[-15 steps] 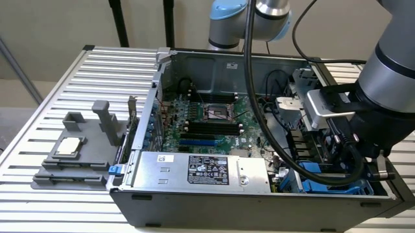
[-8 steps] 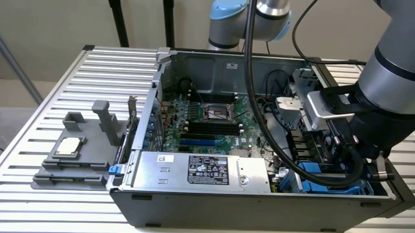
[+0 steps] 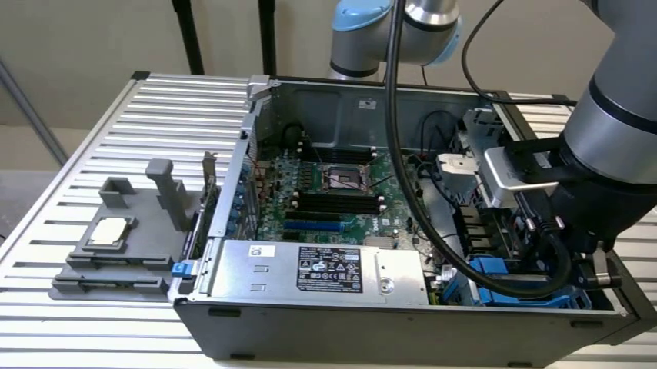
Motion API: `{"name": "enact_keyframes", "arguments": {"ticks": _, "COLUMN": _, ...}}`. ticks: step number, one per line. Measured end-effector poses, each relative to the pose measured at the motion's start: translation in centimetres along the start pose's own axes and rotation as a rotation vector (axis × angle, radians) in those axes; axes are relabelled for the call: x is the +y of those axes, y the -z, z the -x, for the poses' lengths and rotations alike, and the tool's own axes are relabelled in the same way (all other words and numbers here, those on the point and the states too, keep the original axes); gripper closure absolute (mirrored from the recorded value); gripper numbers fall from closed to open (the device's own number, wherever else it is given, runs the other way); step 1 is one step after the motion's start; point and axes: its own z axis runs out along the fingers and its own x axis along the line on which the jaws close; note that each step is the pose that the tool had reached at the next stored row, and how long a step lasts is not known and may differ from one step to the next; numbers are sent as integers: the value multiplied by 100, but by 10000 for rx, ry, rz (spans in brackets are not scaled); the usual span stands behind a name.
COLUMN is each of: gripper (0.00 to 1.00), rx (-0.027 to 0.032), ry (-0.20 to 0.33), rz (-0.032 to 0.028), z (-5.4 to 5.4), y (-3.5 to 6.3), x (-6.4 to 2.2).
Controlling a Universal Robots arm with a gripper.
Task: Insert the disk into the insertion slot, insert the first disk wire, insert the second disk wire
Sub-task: 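Insert the first disk wire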
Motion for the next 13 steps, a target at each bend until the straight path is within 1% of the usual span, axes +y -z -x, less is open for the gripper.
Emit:
{"name": "enact_keyframes", "arguments": {"ticks": 2, "gripper": 82, "rx": -1, "ry": 0, "rz": 1, "z": 0, "y": 1, "x": 0}}
{"name": "enact_keyframes", "arguments": {"ticks": 4, "gripper": 81, "rx": -24, "ry": -6, "rz": 8, "z": 2, "y": 38, "x": -7}}
{"name": "enact_keyframes", "arguments": {"ticks": 5, "gripper": 75, "rx": -9, "ry": -2, "rz": 15, "z": 6, "y": 92, "x": -18}}
{"name": "enact_keyframes", "arguments": {"ticks": 9, "gripper": 75, "rx": -2, "ry": -1, "rz": 20, "z": 14, "y": 264, "x": -49}}
{"name": "enact_keyframes", "arguments": {"ticks": 11, "gripper": 75, "rx": -2, "ry": 1, "rz": 20, "z": 13, "y": 308, "x": -22}}
{"name": "enact_keyframes", "arguments": {"ticks": 13, "gripper": 75, "rx": -4, "ry": -2, "rz": 20, "z": 11, "y": 339, "x": 63}}
